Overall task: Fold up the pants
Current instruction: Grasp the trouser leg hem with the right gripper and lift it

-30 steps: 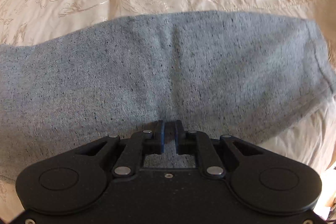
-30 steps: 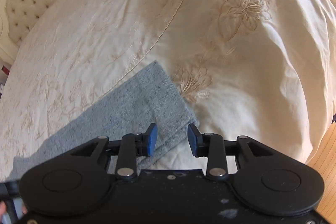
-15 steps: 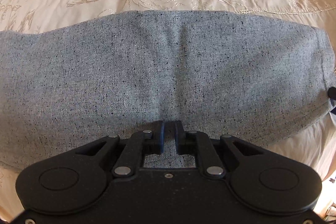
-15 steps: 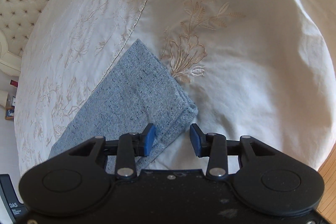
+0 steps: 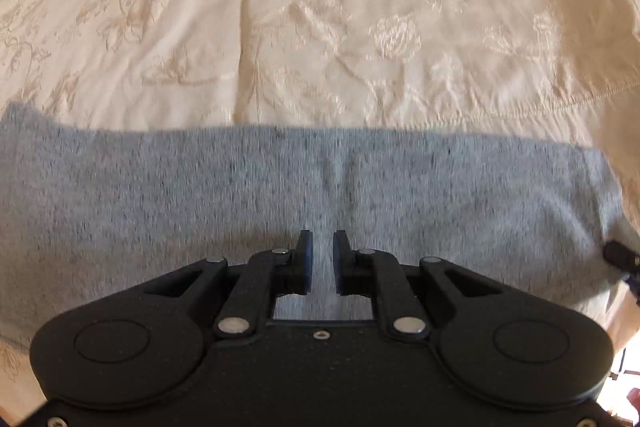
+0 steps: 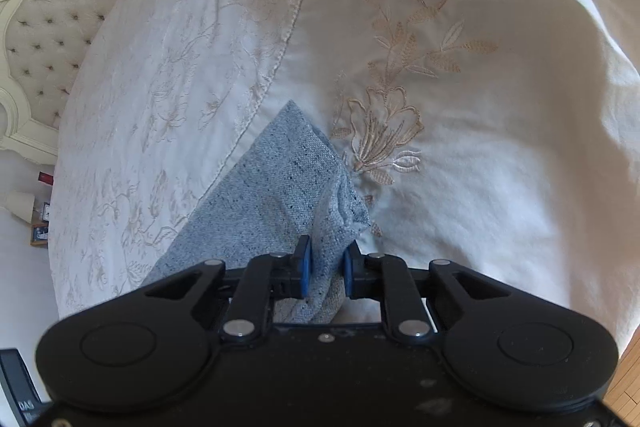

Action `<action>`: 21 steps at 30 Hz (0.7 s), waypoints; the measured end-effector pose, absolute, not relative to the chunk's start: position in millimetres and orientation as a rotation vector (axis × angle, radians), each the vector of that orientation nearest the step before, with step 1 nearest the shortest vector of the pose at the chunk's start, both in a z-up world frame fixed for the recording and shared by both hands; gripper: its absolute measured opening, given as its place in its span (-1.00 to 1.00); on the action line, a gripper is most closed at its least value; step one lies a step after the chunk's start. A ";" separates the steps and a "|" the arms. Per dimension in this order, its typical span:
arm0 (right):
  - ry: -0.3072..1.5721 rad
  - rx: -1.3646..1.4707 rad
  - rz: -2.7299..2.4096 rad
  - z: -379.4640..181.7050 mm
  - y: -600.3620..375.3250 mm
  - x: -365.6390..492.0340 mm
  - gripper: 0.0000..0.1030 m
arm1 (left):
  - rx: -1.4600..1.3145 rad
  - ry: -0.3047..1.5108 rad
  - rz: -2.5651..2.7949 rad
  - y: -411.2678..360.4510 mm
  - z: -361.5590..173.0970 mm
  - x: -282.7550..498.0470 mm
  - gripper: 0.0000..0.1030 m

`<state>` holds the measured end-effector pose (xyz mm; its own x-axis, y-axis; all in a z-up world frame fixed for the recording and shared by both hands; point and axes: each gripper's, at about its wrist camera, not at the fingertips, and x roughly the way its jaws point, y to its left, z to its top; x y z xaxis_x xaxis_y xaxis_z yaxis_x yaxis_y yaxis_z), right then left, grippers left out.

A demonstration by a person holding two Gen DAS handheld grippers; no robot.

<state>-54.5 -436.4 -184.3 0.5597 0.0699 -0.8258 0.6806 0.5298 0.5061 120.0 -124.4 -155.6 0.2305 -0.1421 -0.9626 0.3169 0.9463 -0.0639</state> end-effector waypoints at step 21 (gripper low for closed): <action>0.886 0.814 -0.355 -150.4 -416.7 -40.7 -0.68 | 0.098 1.469 -0.322 -99.0 -185.7 93.1 -0.68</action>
